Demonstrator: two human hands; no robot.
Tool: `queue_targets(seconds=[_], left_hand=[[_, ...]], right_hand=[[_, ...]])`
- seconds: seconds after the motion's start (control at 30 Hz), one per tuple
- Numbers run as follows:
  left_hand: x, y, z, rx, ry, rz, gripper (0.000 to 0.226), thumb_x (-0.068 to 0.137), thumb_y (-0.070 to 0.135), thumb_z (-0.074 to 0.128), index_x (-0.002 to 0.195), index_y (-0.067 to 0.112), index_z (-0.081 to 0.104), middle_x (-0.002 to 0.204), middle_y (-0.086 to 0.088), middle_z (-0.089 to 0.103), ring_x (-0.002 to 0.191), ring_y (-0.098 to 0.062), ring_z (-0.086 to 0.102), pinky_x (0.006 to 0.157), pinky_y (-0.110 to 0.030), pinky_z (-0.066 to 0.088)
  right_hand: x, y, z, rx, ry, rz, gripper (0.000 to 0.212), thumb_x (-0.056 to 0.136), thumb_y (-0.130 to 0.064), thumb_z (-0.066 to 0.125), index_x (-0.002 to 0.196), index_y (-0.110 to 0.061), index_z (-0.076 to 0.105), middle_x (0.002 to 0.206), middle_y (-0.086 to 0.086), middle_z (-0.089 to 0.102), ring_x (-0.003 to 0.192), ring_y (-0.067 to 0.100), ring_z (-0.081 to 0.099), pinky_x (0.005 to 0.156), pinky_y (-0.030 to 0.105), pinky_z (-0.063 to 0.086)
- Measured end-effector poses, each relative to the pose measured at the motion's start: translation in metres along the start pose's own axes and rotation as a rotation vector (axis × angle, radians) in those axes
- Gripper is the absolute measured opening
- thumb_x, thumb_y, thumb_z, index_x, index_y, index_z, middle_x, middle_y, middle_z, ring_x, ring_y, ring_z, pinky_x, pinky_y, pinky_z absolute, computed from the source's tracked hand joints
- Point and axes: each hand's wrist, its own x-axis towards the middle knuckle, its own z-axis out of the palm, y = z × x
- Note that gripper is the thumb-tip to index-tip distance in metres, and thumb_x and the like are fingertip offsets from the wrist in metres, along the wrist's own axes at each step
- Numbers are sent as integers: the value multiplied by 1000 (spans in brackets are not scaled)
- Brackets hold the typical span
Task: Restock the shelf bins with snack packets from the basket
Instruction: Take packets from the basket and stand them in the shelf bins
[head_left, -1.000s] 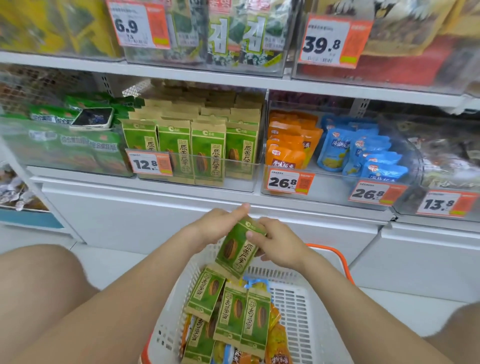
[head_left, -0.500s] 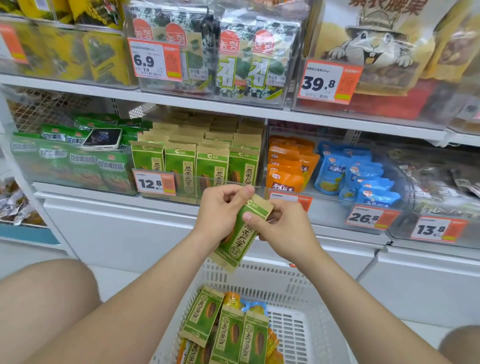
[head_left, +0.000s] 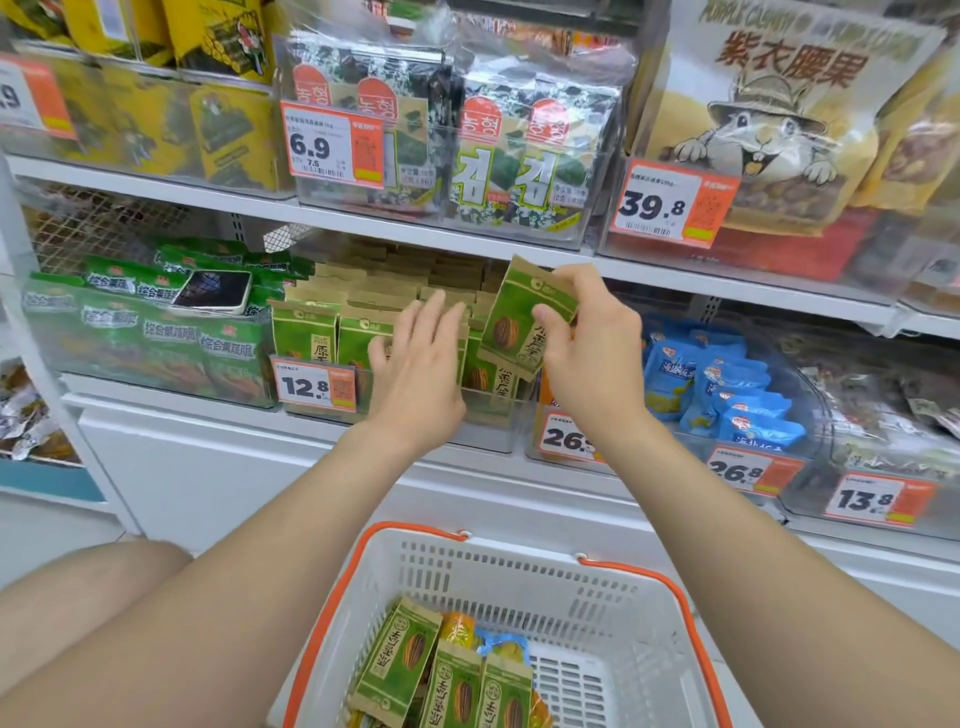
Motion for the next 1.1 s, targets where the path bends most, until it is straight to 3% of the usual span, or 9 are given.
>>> queue_targets(seconds=[0.1, 0.27, 0.4, 0.53, 0.7, 0.83, 0.93, 1.0, 1.1], left_hand=[[5, -7, 3, 62, -25, 10, 80, 85, 12, 65, 156, 24, 31, 164, 1, 28, 156, -25, 15, 114, -61, 27], [13, -11, 0, 137, 24, 43, 56, 85, 16, 64, 137, 25, 45, 140, 0, 49, 137, -26, 37, 100, -53, 33], [16, -12, 1, 96, 23, 34, 55, 84, 13, 65, 134, 27, 46, 145, 2, 46, 138, -25, 36, 101, -53, 33], [15, -10, 2, 73, 26, 27, 62, 84, 9, 65, 138, 27, 43, 153, 4, 42, 142, -24, 31, 100, -51, 32], [19, -9, -1, 102, 48, 25, 60, 83, 4, 64, 135, 27, 45, 143, 4, 51, 133, -25, 36, 92, -46, 29], [20, -11, -1, 28, 27, 29, 58, 84, 1, 64, 134, 25, 47, 144, 4, 54, 134, -26, 37, 97, -48, 36], [16, -11, 3, -24, -6, 29, 63, 86, -1, 65, 141, 23, 44, 162, -1, 39, 148, -27, 27, 106, -53, 38], [11, -10, 7, -33, 5, 25, 70, 85, -1, 67, 146, 22, 41, 170, -5, 24, 154, -28, 20, 112, -55, 37], [2, -9, 15, -38, 102, 50, 72, 83, -1, 68, 148, 17, 42, 169, -11, 24, 156, -32, 20, 116, -55, 34]], right_hand=[[5, 7, 12, -84, -114, 18, 24, 98, -17, 68, 120, -21, 60, 104, 1, 72, 94, 24, 65, 81, 37, 51], [10, 21, 34, -434, -345, 21, 34, 99, -36, 67, 130, -26, 59, 116, 3, 69, 116, 28, 53, 94, 42, 40], [15, 24, 46, -566, -450, 58, 32, 93, -41, 70, 121, -26, 65, 110, 1, 68, 110, 28, 45, 85, 43, 32], [22, 17, 53, -713, -521, -17, 40, 82, -58, 75, 107, -29, 64, 102, 2, 66, 100, 27, 37, 78, 42, 25], [32, 19, 62, -717, -472, 40, 45, 83, -58, 78, 115, -29, 67, 109, 4, 68, 115, 32, 44, 87, 45, 31], [31, 22, 69, -689, -465, 15, 46, 85, -54, 78, 122, -29, 66, 113, 4, 69, 117, 31, 44, 86, 44, 29], [24, 27, 69, -708, -445, -58, 47, 85, -56, 76, 120, -28, 62, 116, 3, 69, 114, 31, 46, 86, 45, 30], [20, 29, 68, -740, -402, -92, 60, 81, -61, 77, 125, -26, 56, 123, 5, 64, 115, 31, 47, 90, 47, 35], [8, 28, 66, -647, -264, -88, 68, 77, -56, 83, 128, -25, 50, 122, 5, 54, 109, 28, 48, 89, 43, 42]])
